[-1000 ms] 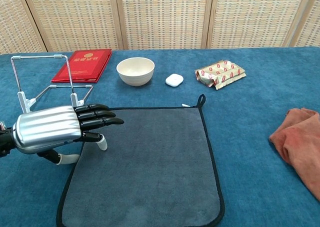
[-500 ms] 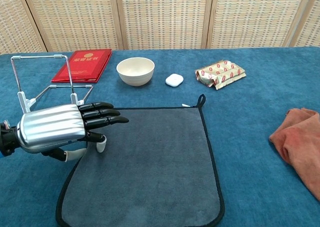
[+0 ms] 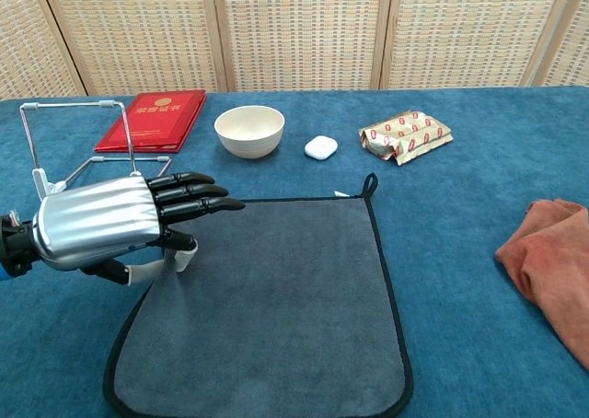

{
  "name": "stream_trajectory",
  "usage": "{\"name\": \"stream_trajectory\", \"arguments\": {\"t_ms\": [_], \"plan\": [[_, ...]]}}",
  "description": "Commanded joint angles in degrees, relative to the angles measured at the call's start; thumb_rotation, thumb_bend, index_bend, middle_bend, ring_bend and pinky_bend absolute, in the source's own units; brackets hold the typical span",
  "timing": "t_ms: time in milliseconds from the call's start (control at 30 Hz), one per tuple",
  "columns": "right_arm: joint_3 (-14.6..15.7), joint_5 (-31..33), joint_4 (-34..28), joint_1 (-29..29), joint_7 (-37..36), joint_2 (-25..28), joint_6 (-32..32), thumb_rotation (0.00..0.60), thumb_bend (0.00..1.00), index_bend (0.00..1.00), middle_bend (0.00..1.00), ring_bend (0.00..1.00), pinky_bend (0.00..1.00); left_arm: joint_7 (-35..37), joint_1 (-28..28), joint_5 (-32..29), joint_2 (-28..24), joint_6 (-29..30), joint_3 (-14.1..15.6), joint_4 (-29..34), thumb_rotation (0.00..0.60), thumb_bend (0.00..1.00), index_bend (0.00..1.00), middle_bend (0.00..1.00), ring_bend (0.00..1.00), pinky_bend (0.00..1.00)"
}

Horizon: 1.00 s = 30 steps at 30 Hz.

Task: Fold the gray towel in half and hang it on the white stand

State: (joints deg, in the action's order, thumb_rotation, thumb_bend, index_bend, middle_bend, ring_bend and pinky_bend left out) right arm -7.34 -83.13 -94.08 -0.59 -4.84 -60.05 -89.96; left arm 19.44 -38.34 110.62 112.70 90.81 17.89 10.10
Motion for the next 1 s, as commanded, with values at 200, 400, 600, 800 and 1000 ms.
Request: {"name": "stream_trajectory", "arguments": {"t_ms": [200,400,600,800,1000], "plan": [[0.0,-0.1,-0.2,0.0,-0.4,0.2,0.0,0.600,0.00,0.00,0.00,0.00,0.00,-2.1,-3.7,-0.2,1.0,1.5,-0.6,0.5,0.600,0.48,0.67,0.00,0.00,0.06],[0.0,0.1,-0.2,0.0,-1.1,0.5,0.2,0.600,0.00,0.00,0.00,0.00,0.00,-3.7,-6.5,-0.6,2.8,0.7,-1.3,1.3,0.600,0.48,0.67,0.00,0.00,0.07],[-0.2,0.6,0.0,-0.1,-1.9,0.7,0.7,0.600,0.00,0.00,0.00,0.00,0.00,-4.1,-9.3,-1.4,5.0,-0.8,-2.4,1.9,0.600,0.47,0.67,0.00,0.00,0.07],[-0.3,1.1,0.5,-0.3,-2.9,0.9,1.4,0.600,0.00,0.00,0.00,0.00,0.00,-4.9,-11.9,-1.9,7.4,-3.1,-3.1,1.8,0.600,0.47,0.67,0.00,0.00,0.07],[-0.3,1.4,0.7,-0.5,-3.1,0.9,1.9,0.600,0.00,0.00,0.00,0.00,0.00,-5.2,-15.1,-3.0,10.4,-6.7,-4.3,1.3,0.600,0.47,0.67,0.00,0.00,0.09]]}}
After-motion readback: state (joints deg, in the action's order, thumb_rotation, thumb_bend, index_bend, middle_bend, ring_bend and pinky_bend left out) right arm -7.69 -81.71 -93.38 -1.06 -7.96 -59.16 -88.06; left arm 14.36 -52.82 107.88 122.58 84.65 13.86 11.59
